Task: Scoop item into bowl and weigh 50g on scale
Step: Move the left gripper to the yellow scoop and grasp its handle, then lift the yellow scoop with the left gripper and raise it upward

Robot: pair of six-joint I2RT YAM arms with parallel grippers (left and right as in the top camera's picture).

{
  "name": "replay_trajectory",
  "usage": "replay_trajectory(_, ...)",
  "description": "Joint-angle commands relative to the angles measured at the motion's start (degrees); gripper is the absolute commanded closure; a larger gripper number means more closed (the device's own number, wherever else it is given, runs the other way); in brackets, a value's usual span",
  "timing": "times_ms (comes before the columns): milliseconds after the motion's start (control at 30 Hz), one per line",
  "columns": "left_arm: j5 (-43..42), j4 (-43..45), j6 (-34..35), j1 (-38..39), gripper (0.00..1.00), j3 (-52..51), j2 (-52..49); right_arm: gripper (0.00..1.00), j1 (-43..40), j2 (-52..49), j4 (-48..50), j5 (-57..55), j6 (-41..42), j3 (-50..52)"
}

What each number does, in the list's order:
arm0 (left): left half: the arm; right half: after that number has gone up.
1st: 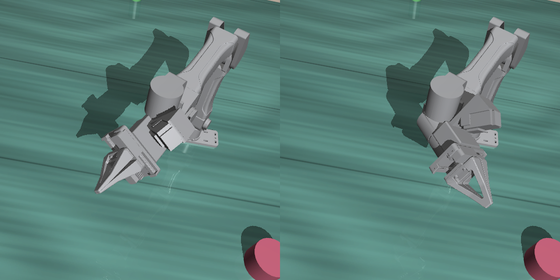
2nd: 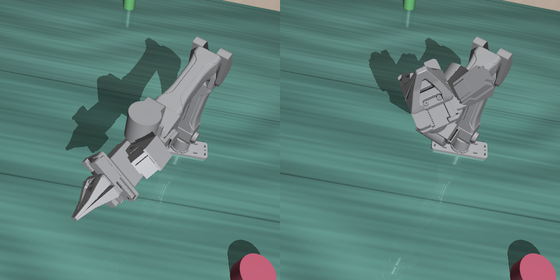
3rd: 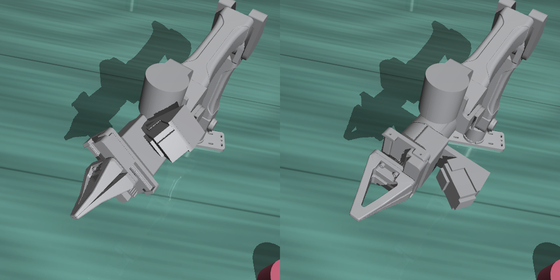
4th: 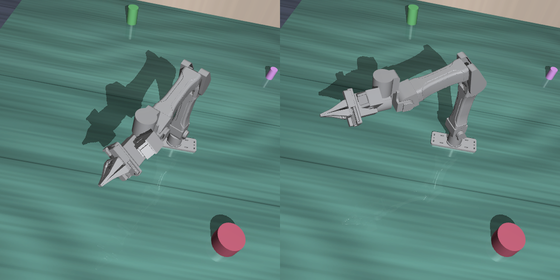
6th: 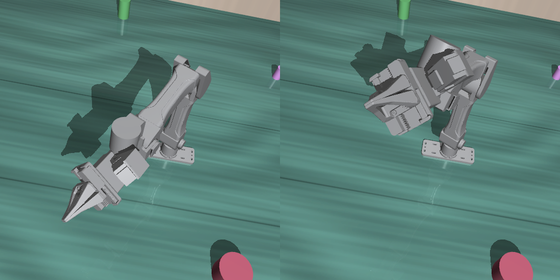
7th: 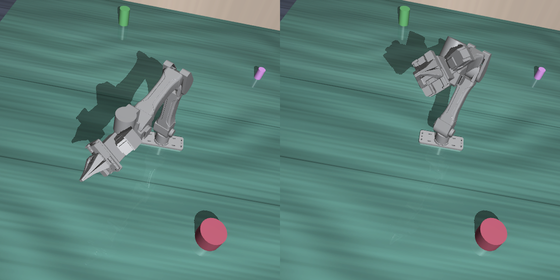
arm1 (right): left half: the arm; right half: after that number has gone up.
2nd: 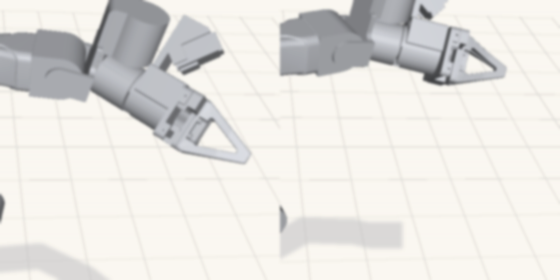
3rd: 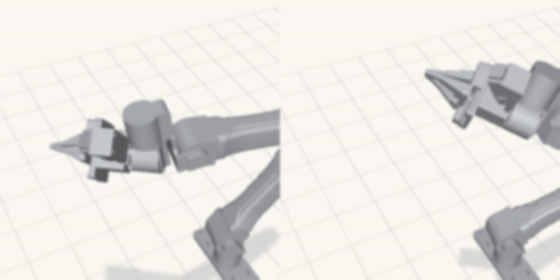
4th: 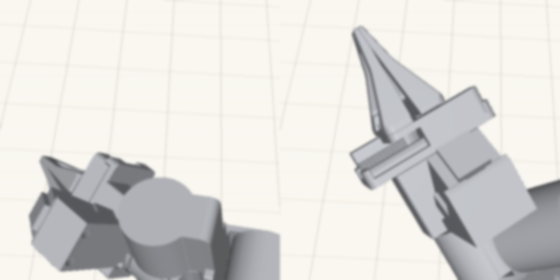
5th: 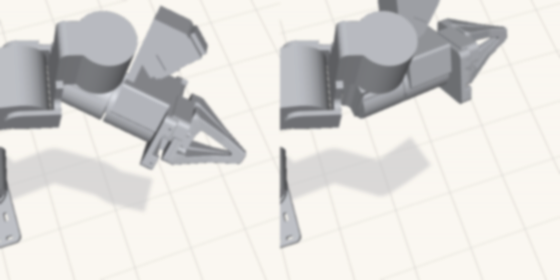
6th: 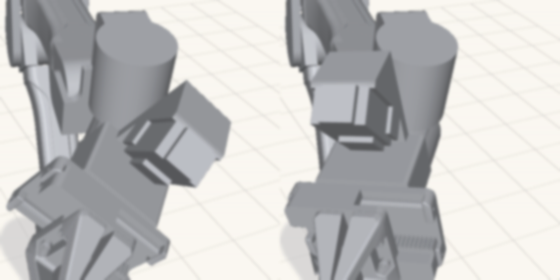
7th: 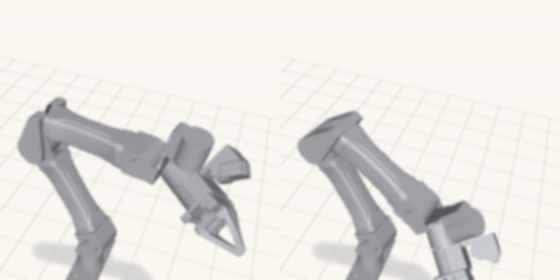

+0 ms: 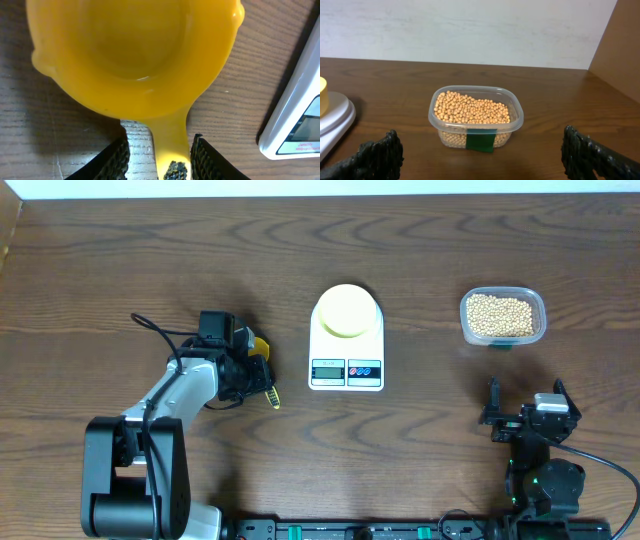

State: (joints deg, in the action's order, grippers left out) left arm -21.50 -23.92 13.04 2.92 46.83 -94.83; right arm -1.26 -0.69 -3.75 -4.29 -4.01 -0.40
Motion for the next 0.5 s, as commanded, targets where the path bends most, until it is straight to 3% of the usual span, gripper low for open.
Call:
replay_trajectory(0,1.6,0.5,-0.7,0.1,0.57,-1.3,-1.4,0.01,0.0,0.3,-0.3,0.0,-0.5,0.1)
replay_trajectory(333,-2.6,0.9,-2.1,0.1,0.57,-1.3,-1.4,0.01,0.0,0.3,-0.3,0.0,-0.5,0.1)
replay_trajectory(467,-1.6,1.0,-2.3,0.1,0.61,-1.3,-1.4,0.01,0.0,0.3,-0.3,0.0,-0.5,0.1)
